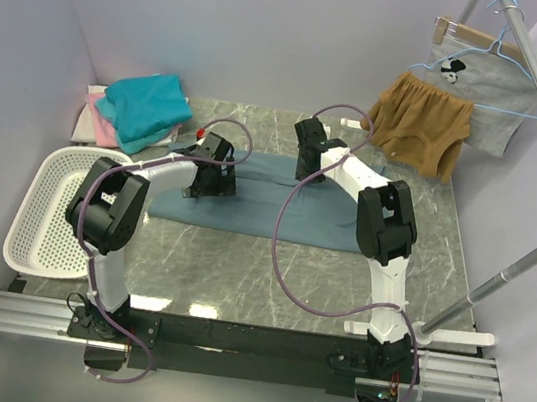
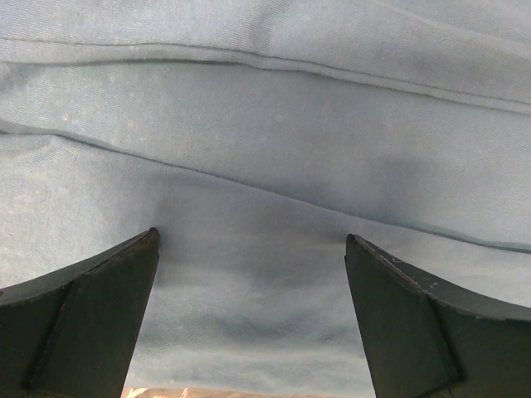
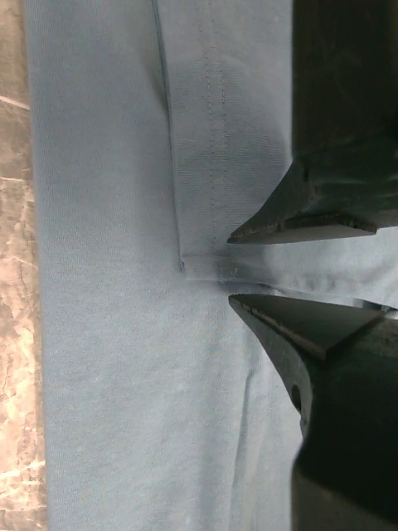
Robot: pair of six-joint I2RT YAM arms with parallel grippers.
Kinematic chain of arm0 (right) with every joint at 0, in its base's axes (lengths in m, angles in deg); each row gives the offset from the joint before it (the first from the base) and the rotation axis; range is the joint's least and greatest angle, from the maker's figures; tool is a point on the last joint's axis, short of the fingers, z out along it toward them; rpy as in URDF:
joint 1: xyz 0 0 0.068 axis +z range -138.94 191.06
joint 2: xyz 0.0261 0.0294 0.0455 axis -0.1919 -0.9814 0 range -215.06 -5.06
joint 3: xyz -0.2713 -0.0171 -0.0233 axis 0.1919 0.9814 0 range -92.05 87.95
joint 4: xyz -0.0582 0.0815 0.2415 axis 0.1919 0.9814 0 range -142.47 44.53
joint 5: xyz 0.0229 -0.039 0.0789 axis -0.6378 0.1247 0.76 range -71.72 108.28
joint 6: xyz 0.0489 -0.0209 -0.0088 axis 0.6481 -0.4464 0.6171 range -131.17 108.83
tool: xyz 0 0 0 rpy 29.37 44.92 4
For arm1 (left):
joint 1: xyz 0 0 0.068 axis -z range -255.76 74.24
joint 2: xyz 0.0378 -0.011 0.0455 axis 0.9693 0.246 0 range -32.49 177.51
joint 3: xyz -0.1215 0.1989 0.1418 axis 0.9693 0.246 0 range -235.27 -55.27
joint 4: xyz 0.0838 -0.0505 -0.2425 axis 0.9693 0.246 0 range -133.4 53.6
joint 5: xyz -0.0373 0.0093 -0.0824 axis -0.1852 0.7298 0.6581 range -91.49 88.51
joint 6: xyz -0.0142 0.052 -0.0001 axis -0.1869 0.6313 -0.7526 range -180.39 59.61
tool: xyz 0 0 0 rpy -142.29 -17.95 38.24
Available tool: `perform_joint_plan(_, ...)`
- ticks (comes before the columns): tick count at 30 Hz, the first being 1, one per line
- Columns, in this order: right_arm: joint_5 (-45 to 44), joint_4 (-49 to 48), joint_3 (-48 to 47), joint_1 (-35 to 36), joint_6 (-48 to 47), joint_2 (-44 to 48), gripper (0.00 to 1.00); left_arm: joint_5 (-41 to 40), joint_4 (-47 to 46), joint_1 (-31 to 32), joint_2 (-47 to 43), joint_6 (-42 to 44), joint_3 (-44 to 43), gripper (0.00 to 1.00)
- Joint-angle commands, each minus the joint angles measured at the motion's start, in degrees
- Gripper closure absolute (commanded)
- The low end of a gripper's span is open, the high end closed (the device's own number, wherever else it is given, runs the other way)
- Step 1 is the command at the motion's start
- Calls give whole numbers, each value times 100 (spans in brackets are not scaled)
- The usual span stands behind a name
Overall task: Fold and stack the t-shirts
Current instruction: Fold the other side of the tshirt into a rectangle
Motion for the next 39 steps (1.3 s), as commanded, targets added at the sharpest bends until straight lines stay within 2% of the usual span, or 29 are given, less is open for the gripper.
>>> perform_joint_plan(1, -106, -25, -24, 22, 58, 28, 64, -23, -38, 29, 9, 102, -200, 1)
perform_joint_plan(9, -132, 10, -15, -22, 163, -42, 66, 12, -12, 29, 62, 119, -218, 1)
perform_joint_plan(15, -62, -17, 37, -58, 164, -60, 73, 12, -12, 20, 79, 119, -217, 1)
perform_joint_plan(21, 0, -60, 64, -84, 120, -34, 100, 30, -3, 29, 88, 128, -235, 1)
perform_joint_plan(33, 18, -350, 406, -14, 5, 739, 100, 47, -20, 20, 88, 119, -226, 1)
perform_joint_plan(39, 141, -333, 301, 83, -21, 758, 100, 48, -12, 29, 97, 119, -218, 1)
